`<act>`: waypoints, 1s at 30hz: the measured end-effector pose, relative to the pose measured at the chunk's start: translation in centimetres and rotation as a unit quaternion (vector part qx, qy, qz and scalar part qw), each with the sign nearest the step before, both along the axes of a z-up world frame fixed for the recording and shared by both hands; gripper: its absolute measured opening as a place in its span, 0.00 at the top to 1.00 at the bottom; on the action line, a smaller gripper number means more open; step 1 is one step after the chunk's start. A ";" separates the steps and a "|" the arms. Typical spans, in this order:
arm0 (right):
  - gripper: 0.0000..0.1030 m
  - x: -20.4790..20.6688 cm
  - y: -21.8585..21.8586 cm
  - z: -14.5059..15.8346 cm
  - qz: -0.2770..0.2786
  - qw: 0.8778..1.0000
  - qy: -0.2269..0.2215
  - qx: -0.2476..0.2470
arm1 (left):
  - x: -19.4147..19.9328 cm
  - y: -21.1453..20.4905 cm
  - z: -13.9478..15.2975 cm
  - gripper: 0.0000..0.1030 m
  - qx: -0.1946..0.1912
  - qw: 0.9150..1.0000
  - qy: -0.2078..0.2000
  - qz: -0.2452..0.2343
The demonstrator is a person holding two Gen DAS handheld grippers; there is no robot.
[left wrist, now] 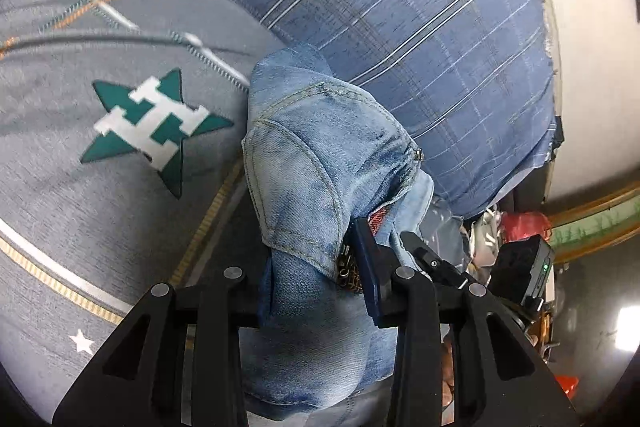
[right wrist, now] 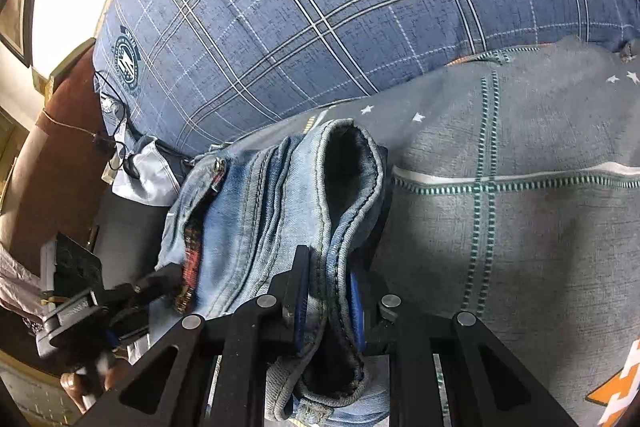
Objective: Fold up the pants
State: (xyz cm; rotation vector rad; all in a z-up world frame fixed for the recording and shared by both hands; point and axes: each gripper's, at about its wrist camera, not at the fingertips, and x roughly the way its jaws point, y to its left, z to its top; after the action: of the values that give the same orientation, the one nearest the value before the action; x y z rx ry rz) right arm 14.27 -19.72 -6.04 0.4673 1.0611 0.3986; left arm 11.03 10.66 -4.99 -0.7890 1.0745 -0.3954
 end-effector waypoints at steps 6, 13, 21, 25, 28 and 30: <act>0.77 0.6 0.4 -3.1 -0.016 0.997 0.059 -0.038 | 0.7 -0.2 -3.1 0.49 0.068 0.997 0.035 0.029; 0.72 -2.1 -1.8 0.8 -0.026 0.999 0.012 0.029 | -2.1 2.3 -1.4 0.49 0.020 0.998 0.036 0.048; 0.72 -4.9 -1.4 2.6 0.034 0.994 -0.013 0.099 | -5.2 -1.2 0.5 0.49 0.072 0.997 -0.014 0.004; 0.71 -4.5 -0.1 1.1 0.047 0.995 0.013 0.083 | -5.2 -3.1 0.0 0.49 0.135 0.991 -0.022 -0.006; 0.93 -4.8 0.8 1.5 0.054 0.998 0.002 0.037 | -5.5 -3.3 0.3 0.49 0.144 0.989 -0.033 -0.011; 0.93 -5.8 0.8 3.4 0.054 0.998 -0.034 0.000 | -5.7 -3.1 0.5 0.49 0.145 0.989 -0.037 -0.012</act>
State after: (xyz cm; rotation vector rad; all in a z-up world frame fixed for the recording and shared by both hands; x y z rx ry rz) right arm 8.50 -18.93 -2.63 0.3945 1.0222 0.5061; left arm 5.30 7.58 -4.51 -0.4996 1.0444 -0.2783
